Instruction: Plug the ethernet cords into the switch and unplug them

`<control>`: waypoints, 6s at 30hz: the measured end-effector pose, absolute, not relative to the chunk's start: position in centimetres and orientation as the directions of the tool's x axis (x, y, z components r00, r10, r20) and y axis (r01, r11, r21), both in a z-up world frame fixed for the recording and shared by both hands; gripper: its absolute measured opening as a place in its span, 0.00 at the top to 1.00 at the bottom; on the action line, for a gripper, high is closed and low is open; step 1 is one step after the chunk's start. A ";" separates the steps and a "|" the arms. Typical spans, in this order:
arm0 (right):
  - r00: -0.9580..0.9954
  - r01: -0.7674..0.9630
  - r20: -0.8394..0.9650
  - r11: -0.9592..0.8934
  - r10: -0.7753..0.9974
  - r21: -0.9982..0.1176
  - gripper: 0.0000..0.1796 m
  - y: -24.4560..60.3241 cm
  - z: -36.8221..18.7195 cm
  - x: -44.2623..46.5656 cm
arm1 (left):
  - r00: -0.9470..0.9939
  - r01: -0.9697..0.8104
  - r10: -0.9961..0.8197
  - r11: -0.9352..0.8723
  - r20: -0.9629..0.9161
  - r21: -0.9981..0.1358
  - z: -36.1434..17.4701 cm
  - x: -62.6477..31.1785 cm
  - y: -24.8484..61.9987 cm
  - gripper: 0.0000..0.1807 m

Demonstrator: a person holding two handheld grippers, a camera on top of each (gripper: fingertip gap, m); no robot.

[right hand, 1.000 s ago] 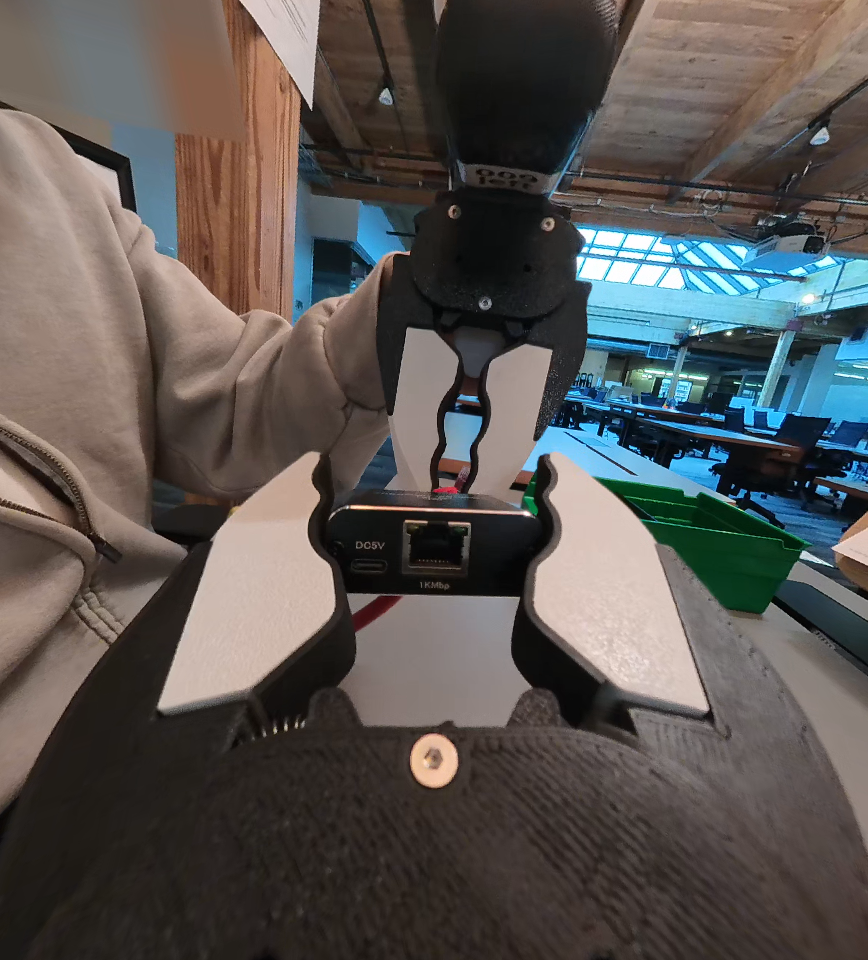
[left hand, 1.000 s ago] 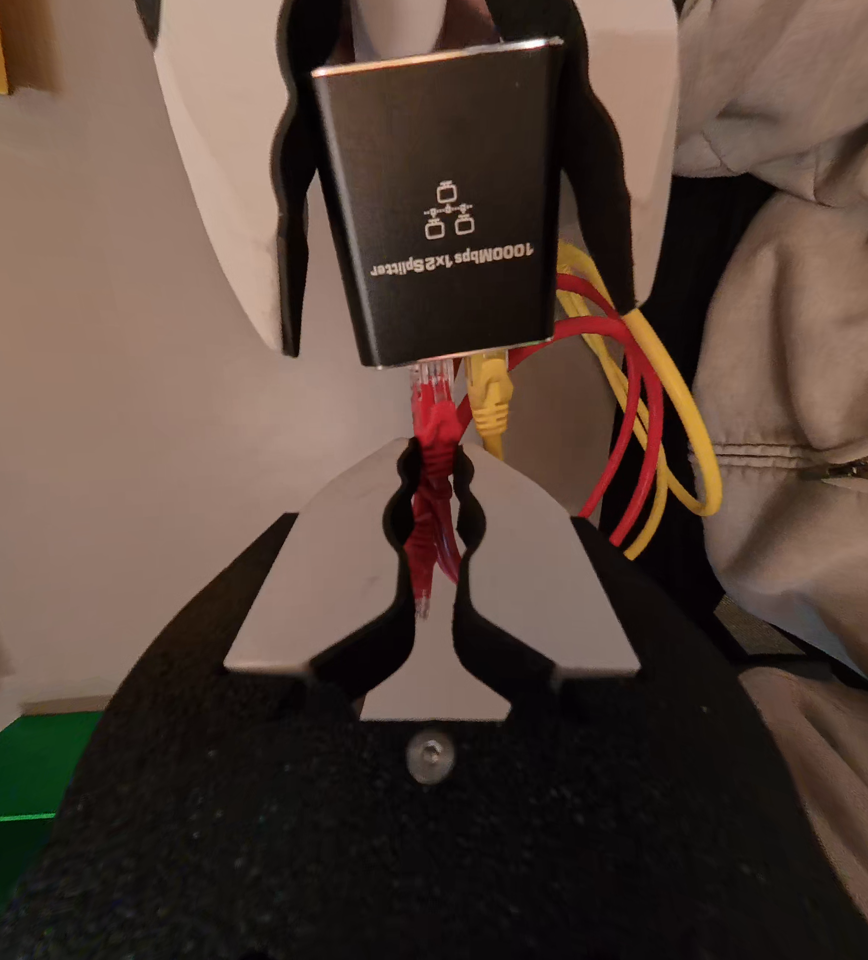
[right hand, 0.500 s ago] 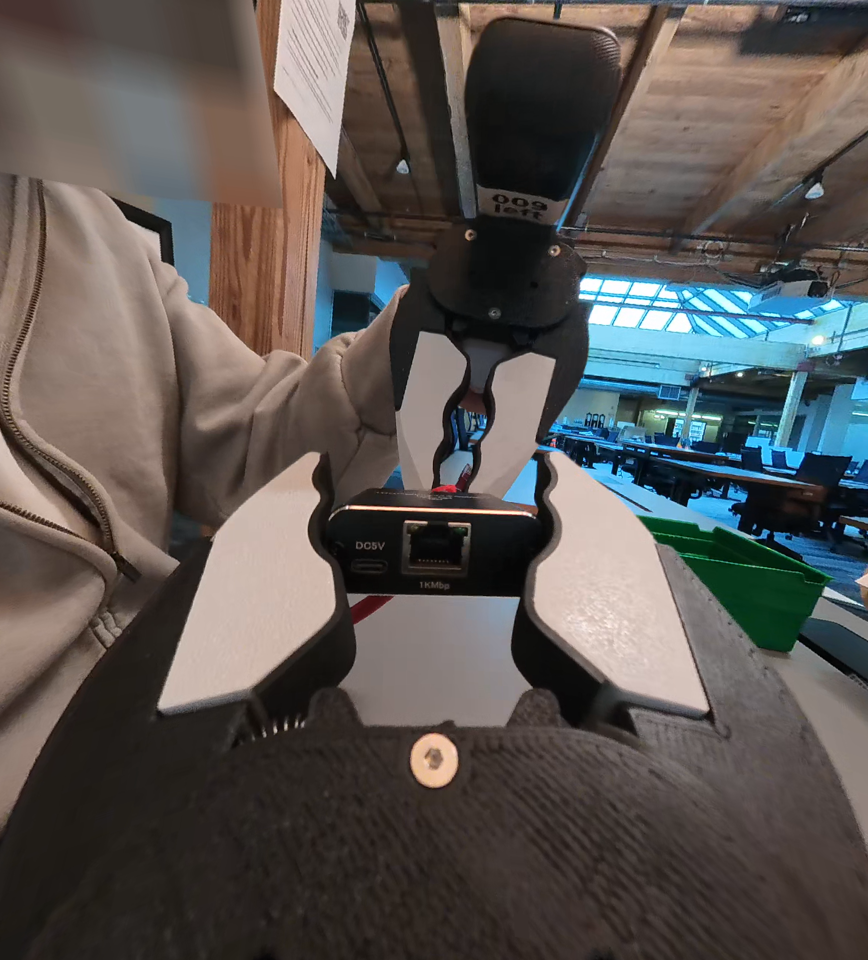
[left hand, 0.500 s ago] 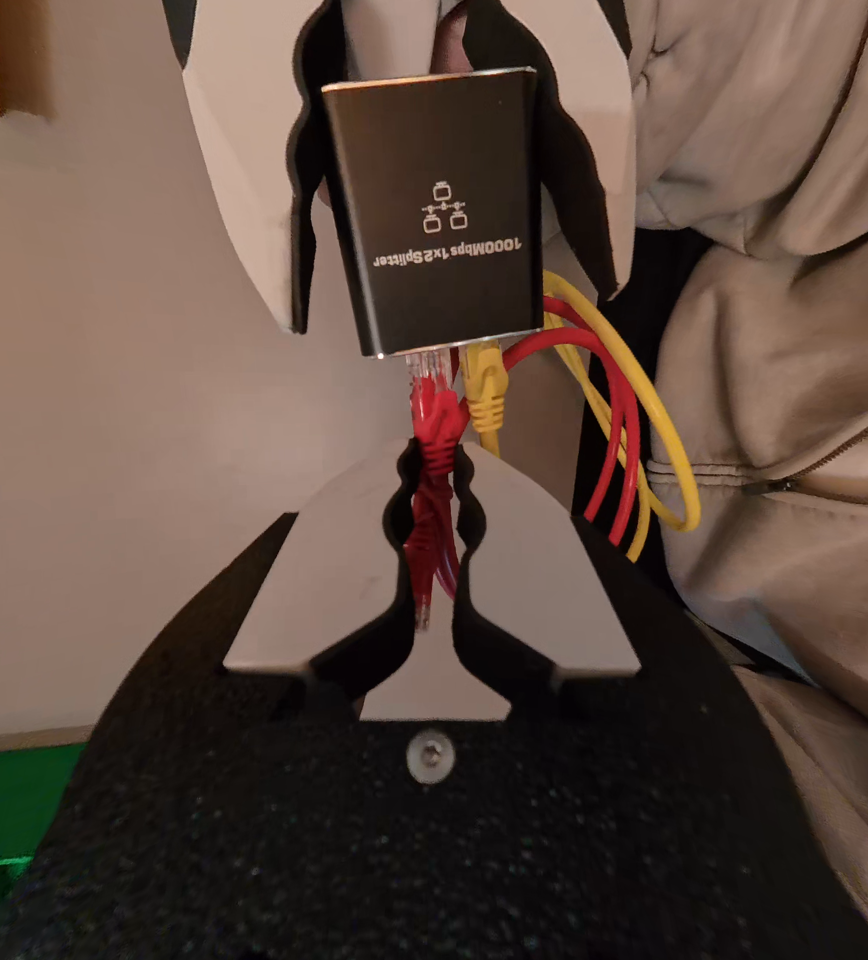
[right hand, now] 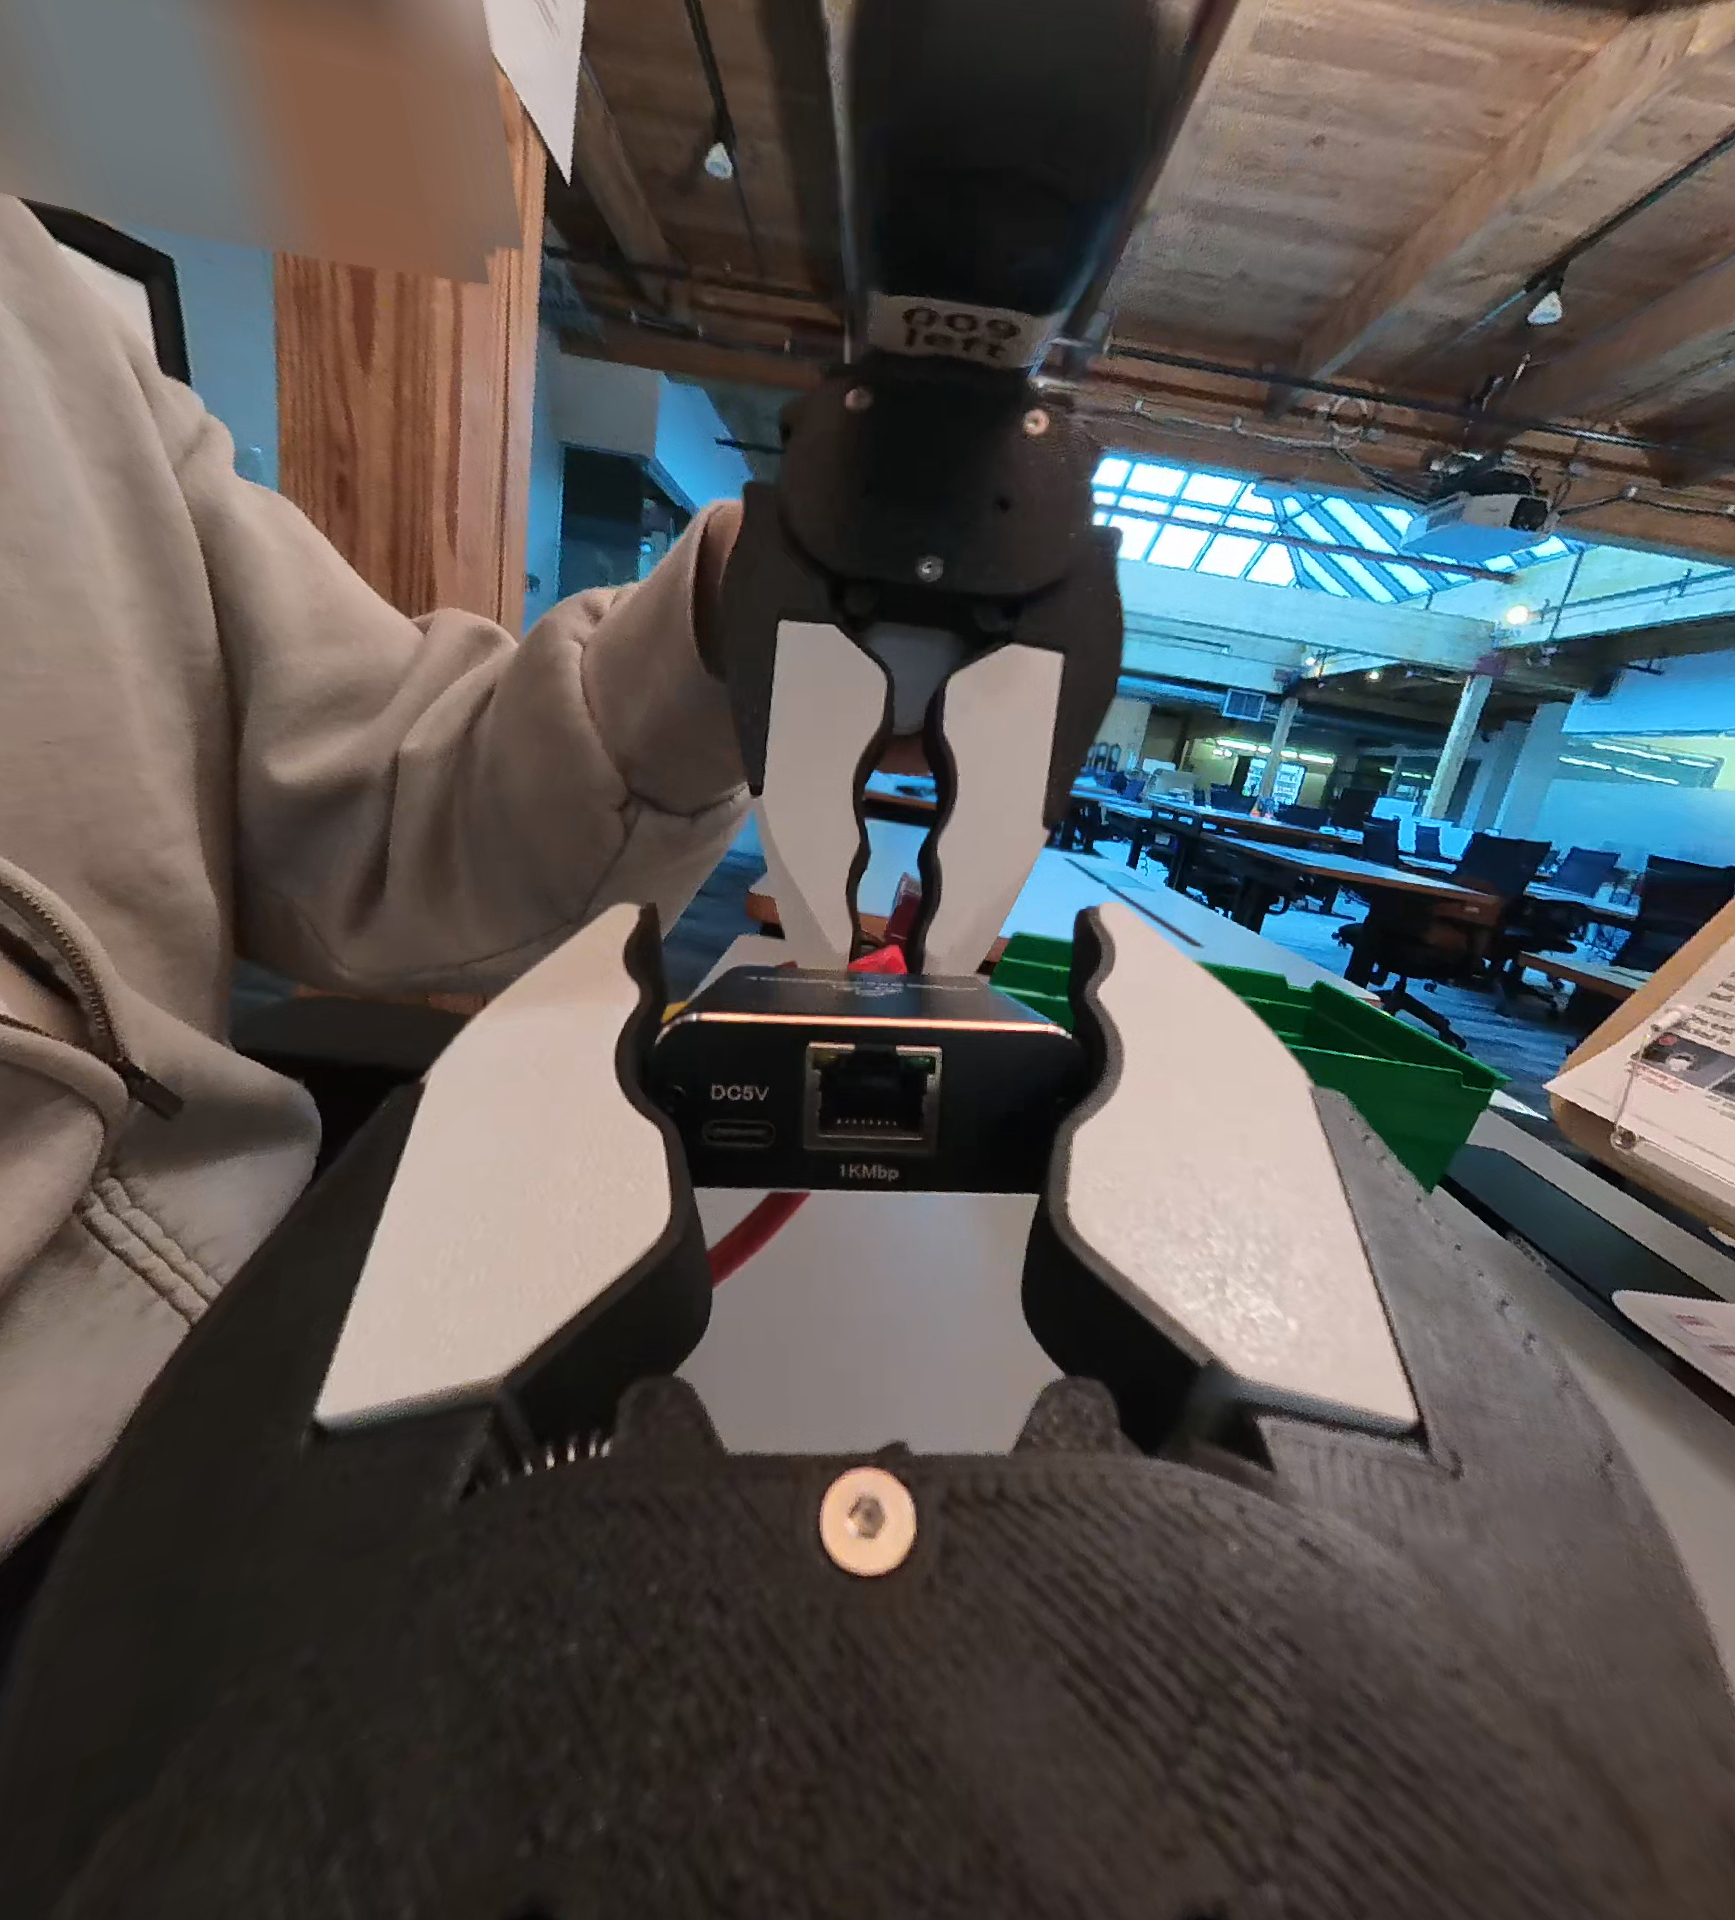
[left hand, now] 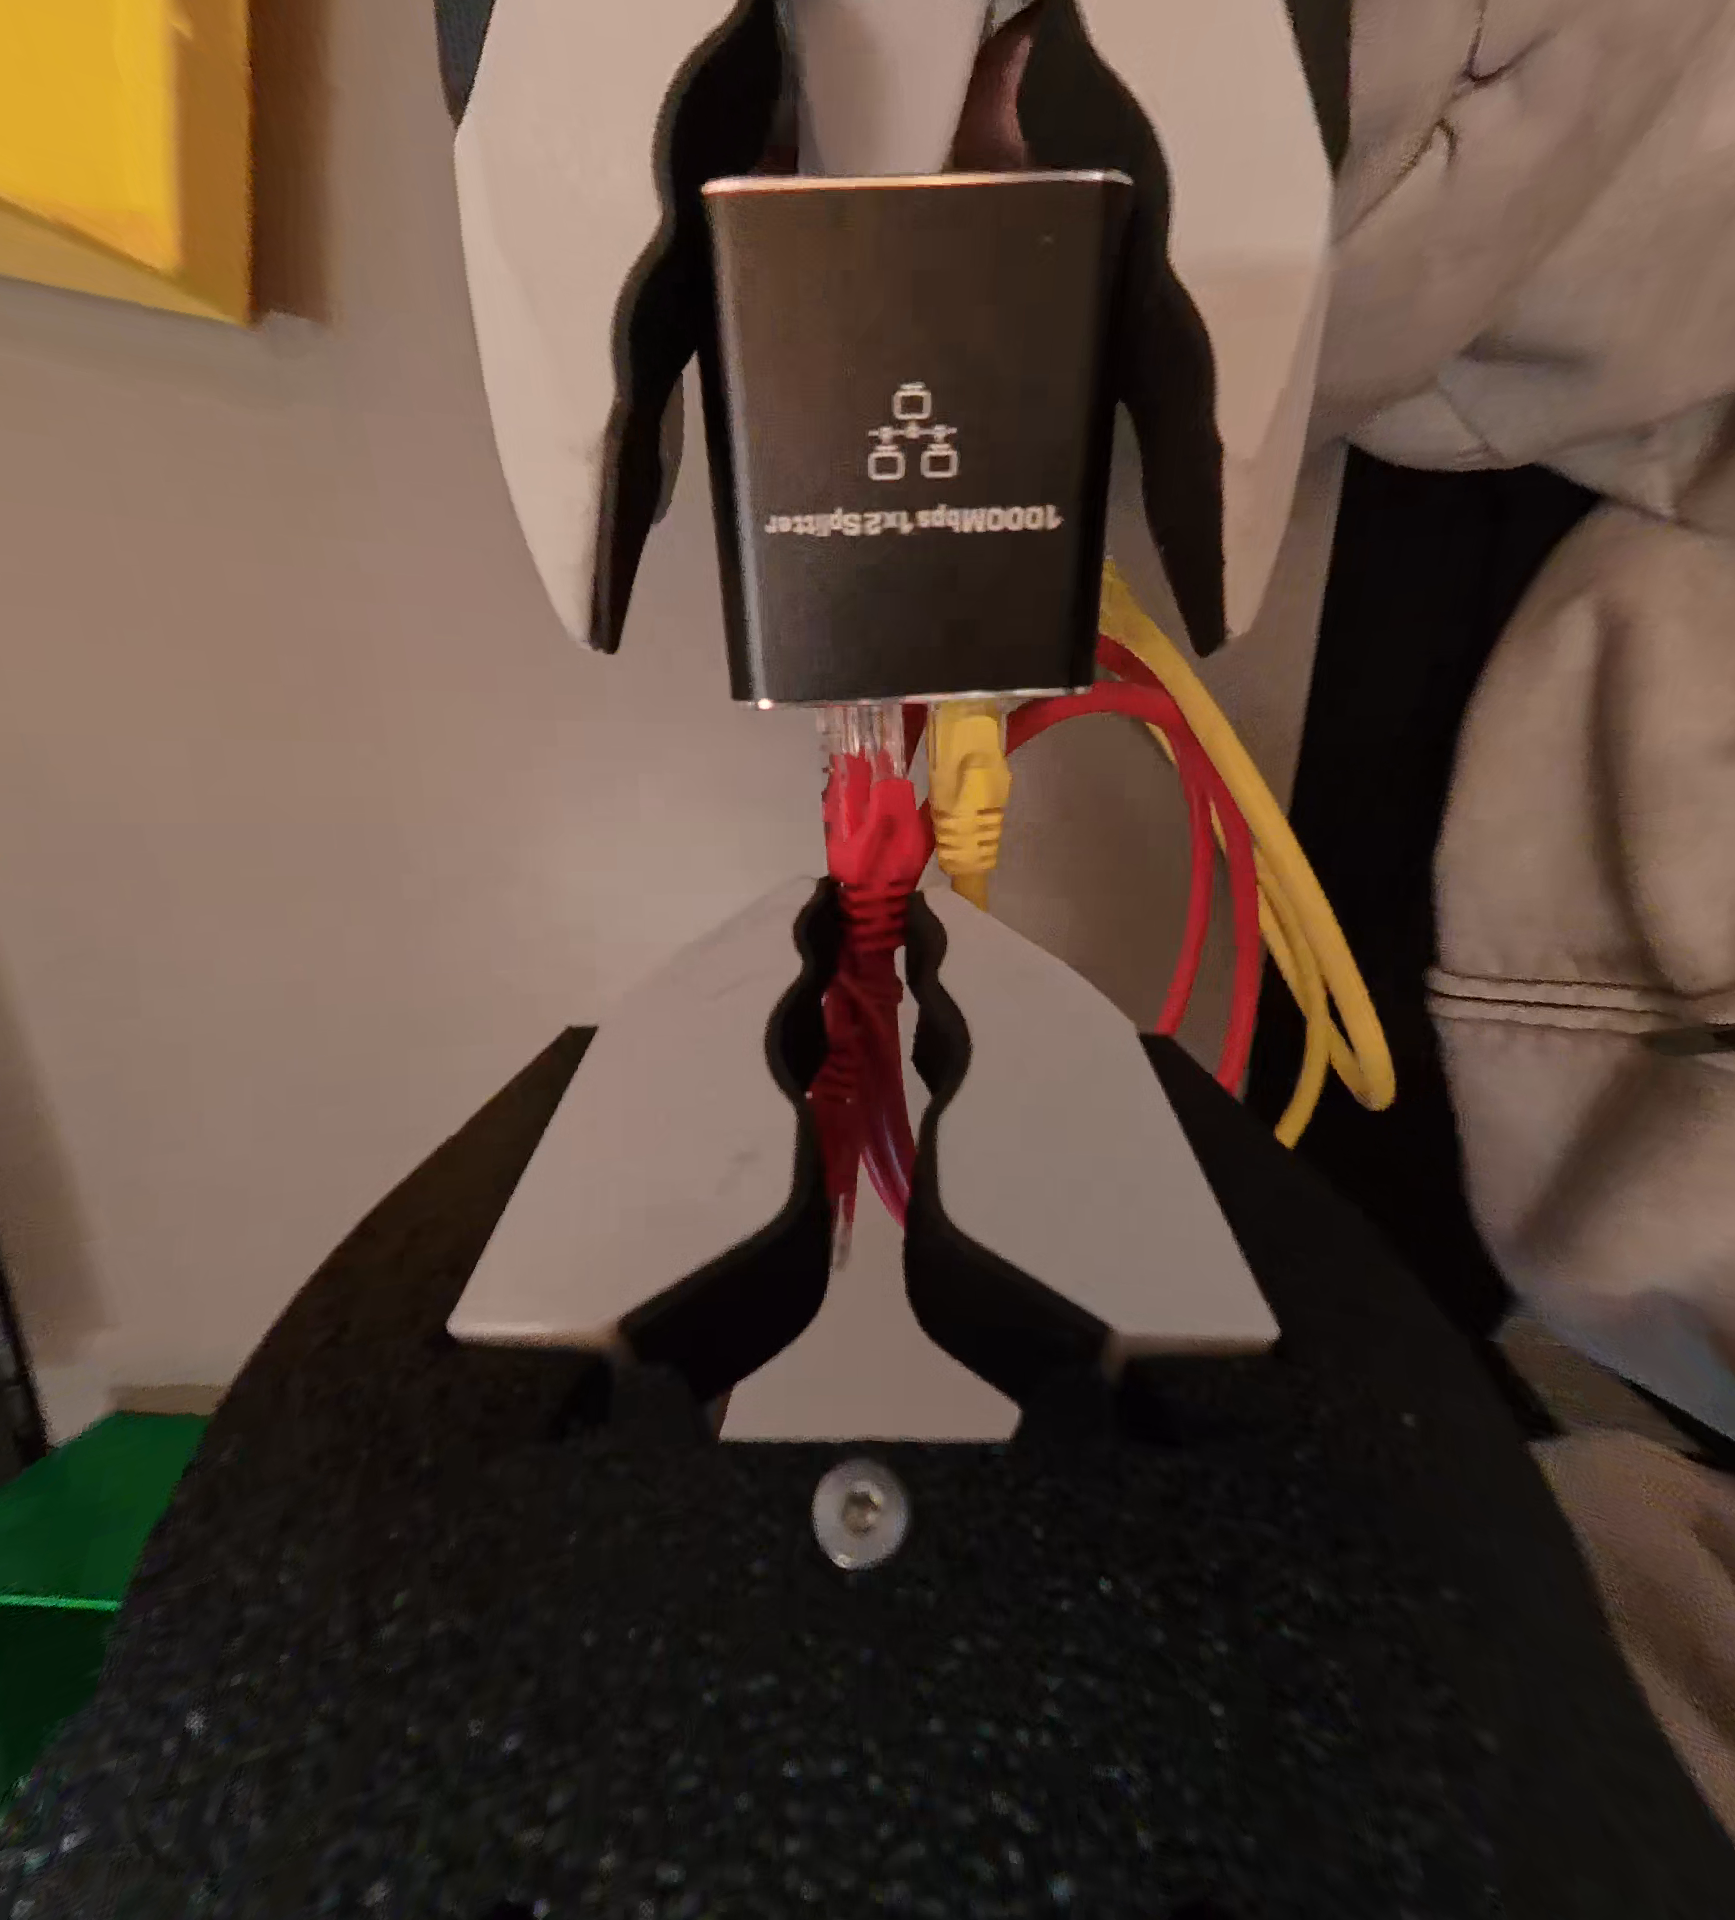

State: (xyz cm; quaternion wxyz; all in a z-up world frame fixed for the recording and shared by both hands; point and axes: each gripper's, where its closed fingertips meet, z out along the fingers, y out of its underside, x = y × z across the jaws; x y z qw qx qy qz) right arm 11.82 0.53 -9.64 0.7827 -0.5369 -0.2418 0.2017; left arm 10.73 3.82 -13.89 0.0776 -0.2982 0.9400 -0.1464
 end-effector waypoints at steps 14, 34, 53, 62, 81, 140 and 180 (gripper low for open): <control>0.761 -0.222 0.153 0.475 0.630 -0.852 0.58 -0.5 -7.8 11.6 | -0.803 -0.414 -0.595 0.604 -0.039 -0.681 -12.7 10.6 2.9 0.94; 0.724 -0.157 0.165 0.392 0.670 -0.906 0.58 -0.7 -8.2 10.3 | -0.742 -0.593 -0.574 0.320 0.347 -0.739 -12.5 9.2 1.1 0.94; 0.725 -0.330 0.176 0.560 0.666 -0.760 0.58 -2.7 -5.5 11.7 | -0.754 -0.059 -0.596 0.482 -0.278 -0.874 -9.3 10.5 1.3 0.88; 0.714 -0.344 0.174 0.556 0.678 -0.756 0.58 -2.5 -5.6 11.4 | -0.737 0.007 -0.600 0.455 -0.311 -0.891 -9.3 9.9 1.6 0.90; 0.730 -0.338 0.131 0.522 0.670 -0.783 0.58 -1.6 -6.3 11.7 | -0.731 -0.104 -0.678 0.217 -0.073 -0.971 -10.4 10.3 1.9 0.96; 0.680 -0.499 0.021 0.484 0.733 -0.718 0.58 -1.5 -5.7 12.6 | -0.707 -0.090 -0.703 0.197 -0.077 -0.976 -11.2 10.7 1.6 0.95; 0.811 0.077 0.184 0.211 0.555 -0.974 0.57 1.1 -9.8 10.5 | -0.782 -0.064 -0.612 0.267 -0.118 -0.962 -9.1 9.5 2.8 0.94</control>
